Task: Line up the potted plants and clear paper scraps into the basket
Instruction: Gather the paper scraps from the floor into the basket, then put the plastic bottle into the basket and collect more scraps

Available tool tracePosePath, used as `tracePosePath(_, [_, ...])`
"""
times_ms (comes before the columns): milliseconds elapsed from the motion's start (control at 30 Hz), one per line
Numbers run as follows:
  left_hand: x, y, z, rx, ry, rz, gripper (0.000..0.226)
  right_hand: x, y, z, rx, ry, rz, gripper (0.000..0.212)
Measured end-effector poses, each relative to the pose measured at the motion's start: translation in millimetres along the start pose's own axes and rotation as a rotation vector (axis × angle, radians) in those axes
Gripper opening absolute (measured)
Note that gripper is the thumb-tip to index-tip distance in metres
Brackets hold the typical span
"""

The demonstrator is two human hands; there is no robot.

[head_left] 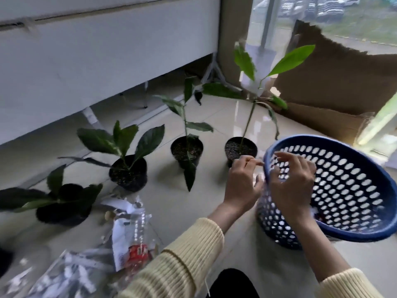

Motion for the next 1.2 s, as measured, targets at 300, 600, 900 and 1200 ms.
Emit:
tracePosePath(300, [70.7, -125.5, -138.1, -0.25, -0.348, 0.119, 0.026, 94.2, 104.4, -86.2, -0.309, 0.01, -0.406, 0.036])
tracePosePath(600, [190.0, -233.4, -259.7, -0.338, -0.822, 0.25, 0.023, 244.9, 196.0, -102.6, -0.18, 0.199, -1.011, 0.051])
tracePosePath(900, [281.7, -240.7, -349.8, -0.258, -1.212, 0.126, 0.042, 349.8, 255.5, -110.2, -0.13, 0.421, -1.351, 0.084])
tracePosePath(1200, [301.8, -189.8, -373.0, 0.022, -1.334, -0.084, 0.039, 393.4, 300.6, -104.9, -0.195, 0.728, -1.293, 0.068])
Point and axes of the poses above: each hand's wrist, its own x-axis away from the middle knuckle, its own y-axis out of the palm, z = x × y, the point moved 7 cm from there along -x, towards the middle knuckle, and after that the axes turned 8 degrees about z, right-handed, at the moved point
